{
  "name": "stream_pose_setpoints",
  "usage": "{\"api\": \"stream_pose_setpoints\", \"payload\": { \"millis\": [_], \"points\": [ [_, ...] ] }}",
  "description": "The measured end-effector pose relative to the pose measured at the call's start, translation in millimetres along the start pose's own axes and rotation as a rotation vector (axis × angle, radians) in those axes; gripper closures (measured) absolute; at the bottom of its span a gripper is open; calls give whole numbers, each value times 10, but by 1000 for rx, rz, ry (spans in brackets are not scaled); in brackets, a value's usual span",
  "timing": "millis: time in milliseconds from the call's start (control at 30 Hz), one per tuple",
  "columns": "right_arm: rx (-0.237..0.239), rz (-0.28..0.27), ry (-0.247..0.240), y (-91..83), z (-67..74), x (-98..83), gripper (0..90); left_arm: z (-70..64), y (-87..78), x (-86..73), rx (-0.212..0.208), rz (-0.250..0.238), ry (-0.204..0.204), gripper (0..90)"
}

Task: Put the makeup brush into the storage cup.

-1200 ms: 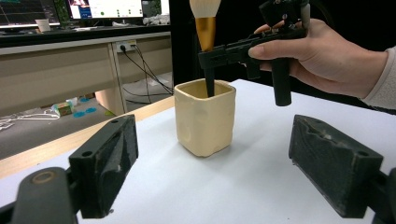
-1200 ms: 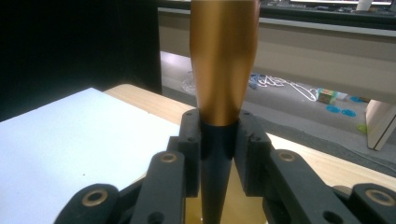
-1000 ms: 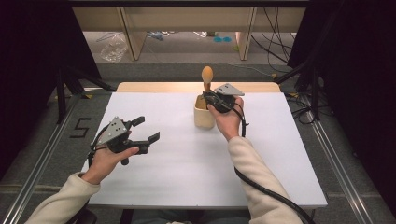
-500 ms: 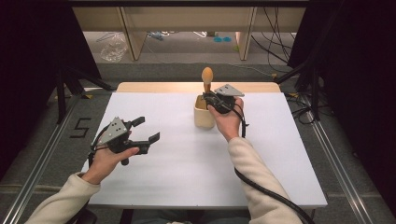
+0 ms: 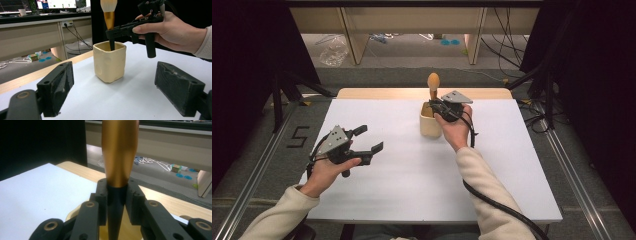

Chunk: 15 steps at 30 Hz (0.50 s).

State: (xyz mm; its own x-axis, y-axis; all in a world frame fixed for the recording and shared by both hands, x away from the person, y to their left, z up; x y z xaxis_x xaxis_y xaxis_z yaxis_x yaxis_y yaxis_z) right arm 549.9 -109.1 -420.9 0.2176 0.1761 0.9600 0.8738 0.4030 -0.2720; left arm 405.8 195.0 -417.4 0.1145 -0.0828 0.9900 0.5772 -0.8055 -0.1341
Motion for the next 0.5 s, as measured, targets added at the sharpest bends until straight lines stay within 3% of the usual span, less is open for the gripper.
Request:
{"api": "stream_pose_setpoints", "payload": {
  "millis": [433, 467, 500],
  "points": [
    [-7, -4, -14, 18, -15, -12, 754, -3, 3, -2, 0, 2, -2, 156],
    [3, 14, 10, 13, 3, -18, 754, -2, 3, -3, 0, 1, -1, 156],
    [-5, -7, -7, 24, -12, -17, 754, 0, 3, -3, 0, 3, 1, 156]
  ]
}}
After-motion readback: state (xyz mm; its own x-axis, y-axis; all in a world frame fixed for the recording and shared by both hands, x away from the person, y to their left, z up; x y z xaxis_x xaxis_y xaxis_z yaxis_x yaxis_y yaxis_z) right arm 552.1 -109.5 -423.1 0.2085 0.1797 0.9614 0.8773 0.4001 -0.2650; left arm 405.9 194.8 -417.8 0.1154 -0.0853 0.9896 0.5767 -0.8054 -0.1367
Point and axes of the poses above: each handheld gripper's, and its own axes: y roughly forward along the jaws, x roughly out of its top, z roughly to its left, the point moved 2 cm from there along y, roughly forward along the jaws, and after that the axes turned 8 degrees about -x, right-handed, at the moved point
